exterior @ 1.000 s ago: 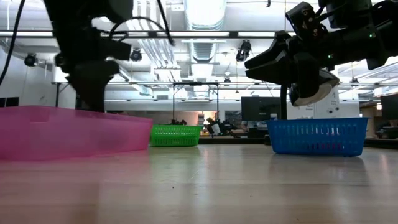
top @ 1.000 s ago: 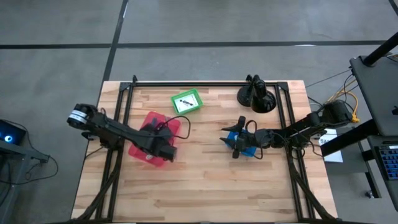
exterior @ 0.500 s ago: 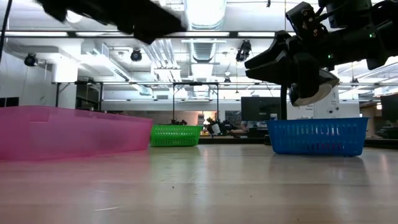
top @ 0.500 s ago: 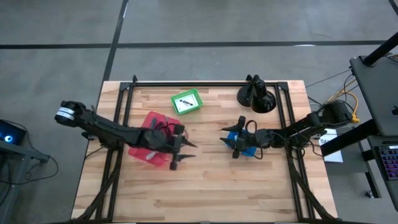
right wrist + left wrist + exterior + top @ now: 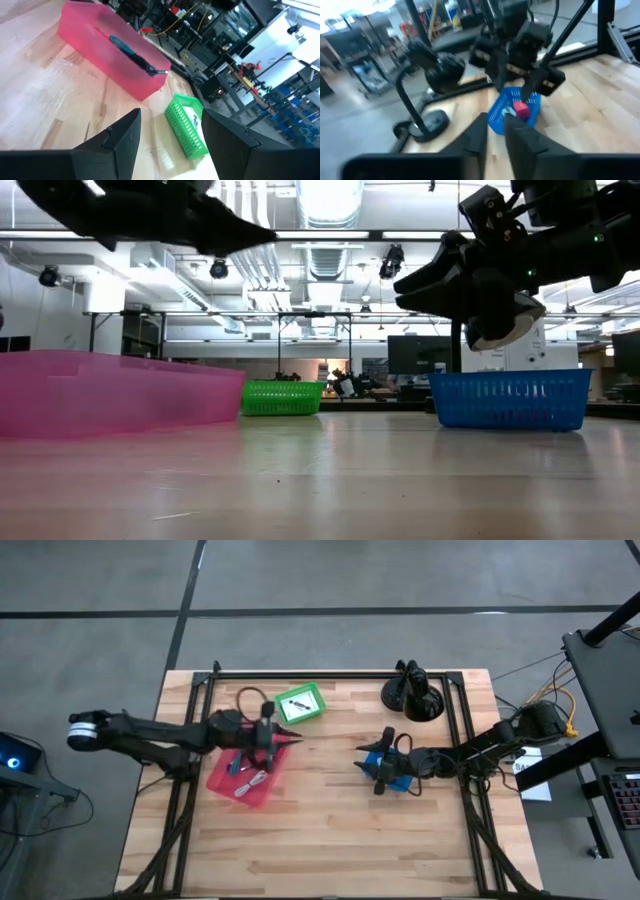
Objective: Pick and place items into bin
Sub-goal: Return to Home Position
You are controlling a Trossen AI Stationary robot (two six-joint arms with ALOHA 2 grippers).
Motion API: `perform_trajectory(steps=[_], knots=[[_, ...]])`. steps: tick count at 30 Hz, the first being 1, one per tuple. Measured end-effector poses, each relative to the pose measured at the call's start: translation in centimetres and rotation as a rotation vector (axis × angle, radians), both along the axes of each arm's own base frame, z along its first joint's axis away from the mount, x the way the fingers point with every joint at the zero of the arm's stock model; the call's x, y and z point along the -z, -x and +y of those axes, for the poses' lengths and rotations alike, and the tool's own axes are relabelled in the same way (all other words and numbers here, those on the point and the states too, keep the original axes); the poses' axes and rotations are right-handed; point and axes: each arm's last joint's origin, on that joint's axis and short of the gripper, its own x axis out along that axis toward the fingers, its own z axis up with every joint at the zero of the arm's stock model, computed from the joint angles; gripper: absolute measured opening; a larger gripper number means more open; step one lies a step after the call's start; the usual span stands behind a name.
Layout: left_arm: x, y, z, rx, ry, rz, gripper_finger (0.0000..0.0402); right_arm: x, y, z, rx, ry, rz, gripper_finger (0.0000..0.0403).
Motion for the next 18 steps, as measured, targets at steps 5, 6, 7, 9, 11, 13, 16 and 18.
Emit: perform_trajectory(steps=[5,6,7,9,11,13,16,18], knots=[[-0.4,3.0,-0.3,0.007,-0.032,-0.075,0.0008,0.2,0.0,0.0,0.006,-0.030,0.015,0.0196],[-0.2,3.7,-0.4,0.010,-0.033,-0.086,0.0009,0.3,0.1,0.0,0.006,-0.030,0.023,0.0196],[0.2,4.3,-0.5,0.011,-0.030,-0.087,0.0008,0.4,0.1,0.0,0.007,-0.029,0.031,0.0196],[0.9,5.4,-0.6,0.011,-0.007,-0.095,0.0003,0.5,0.1,0.0,0.007,-0.027,0.040,0.0196],[1.8,6.5,-0.7,0.011,0.018,-0.104,0.0001,0.6,0.1,0.0,0.007,-0.028,0.049,0.0196],[2.4,7.4,-0.9,0.013,0.031,-0.119,0.0001,0.6,0.1,0.0,0.008,-0.032,0.051,0.0196],[3.5,8.8,-1.1,0.018,0.030,-0.145,0.0000,0.6,0.1,0.0,0.014,-0.065,0.043,0.0196],[4.2,9.7,-1.2,0.016,0.037,-0.171,0.0000,0.6,0.1,0.0,0.015,-0.069,0.041,0.0196]])
